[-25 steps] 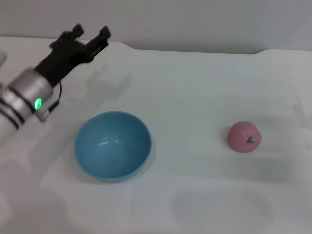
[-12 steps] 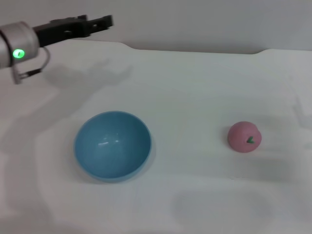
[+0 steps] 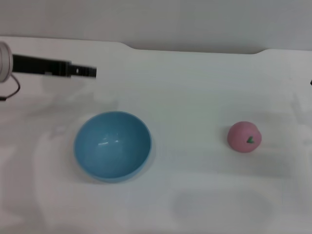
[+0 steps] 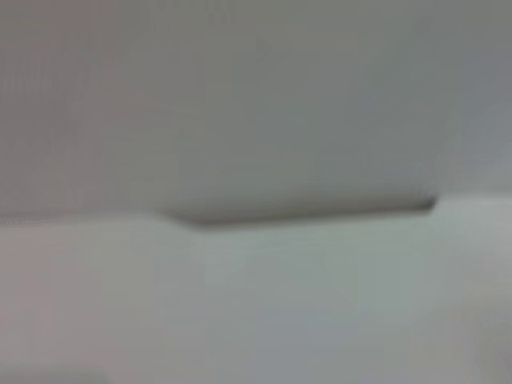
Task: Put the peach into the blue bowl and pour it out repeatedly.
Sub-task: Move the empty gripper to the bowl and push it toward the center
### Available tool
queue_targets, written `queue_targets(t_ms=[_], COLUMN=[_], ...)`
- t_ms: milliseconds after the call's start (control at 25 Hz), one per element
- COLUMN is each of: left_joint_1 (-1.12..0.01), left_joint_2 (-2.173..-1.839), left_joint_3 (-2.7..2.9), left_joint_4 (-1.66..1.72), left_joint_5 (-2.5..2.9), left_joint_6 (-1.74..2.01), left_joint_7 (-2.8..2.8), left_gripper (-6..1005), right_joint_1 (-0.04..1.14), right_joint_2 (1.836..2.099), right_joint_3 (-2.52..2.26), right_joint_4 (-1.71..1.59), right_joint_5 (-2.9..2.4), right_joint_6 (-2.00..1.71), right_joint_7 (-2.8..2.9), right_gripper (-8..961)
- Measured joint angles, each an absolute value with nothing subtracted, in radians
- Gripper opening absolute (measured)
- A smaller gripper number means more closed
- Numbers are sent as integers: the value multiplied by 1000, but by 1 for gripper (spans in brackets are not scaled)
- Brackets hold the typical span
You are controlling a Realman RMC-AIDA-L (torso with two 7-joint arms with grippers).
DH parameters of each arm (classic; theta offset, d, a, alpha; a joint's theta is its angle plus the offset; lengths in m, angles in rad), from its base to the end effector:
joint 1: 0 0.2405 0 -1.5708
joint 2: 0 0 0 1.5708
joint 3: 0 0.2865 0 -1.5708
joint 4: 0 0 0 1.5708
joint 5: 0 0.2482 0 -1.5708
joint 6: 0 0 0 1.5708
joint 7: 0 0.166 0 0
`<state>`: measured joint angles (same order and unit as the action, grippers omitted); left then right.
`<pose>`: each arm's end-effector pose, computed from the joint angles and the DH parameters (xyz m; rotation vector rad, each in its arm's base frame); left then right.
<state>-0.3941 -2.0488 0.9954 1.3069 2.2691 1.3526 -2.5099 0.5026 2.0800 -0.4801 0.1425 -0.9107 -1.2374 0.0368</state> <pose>-0.2855 0.4164 0.0553 -2.2209 -1.3267 -0.2420 0.3896 0.3671 -0.0613 -1.6164 0.5041 0.5670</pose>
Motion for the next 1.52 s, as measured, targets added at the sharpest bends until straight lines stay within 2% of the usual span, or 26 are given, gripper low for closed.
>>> queue_targets(t_ms=[400, 1520], left_joint_1=[-412, -509], left_joint_2=[-2051, -2052], left_joint_3=[1013, 1071], left_joint_4=[1357, 1198], left_joint_5=[2462, 2569], left_joint_6=[1518, 1566], left_joint_7=[-2642, -2634], left_gripper=[844, 843], right_joint_1=[511, 525], right_joint_2=[2080, 2082], right_joint_3=[-480, -480], right_joint_4=[140, 140], right_joint_5=[-915, -910], right_joint_6=[-1224, -1223], right_joint_7=[37, 37], right_gripper=[716, 716])
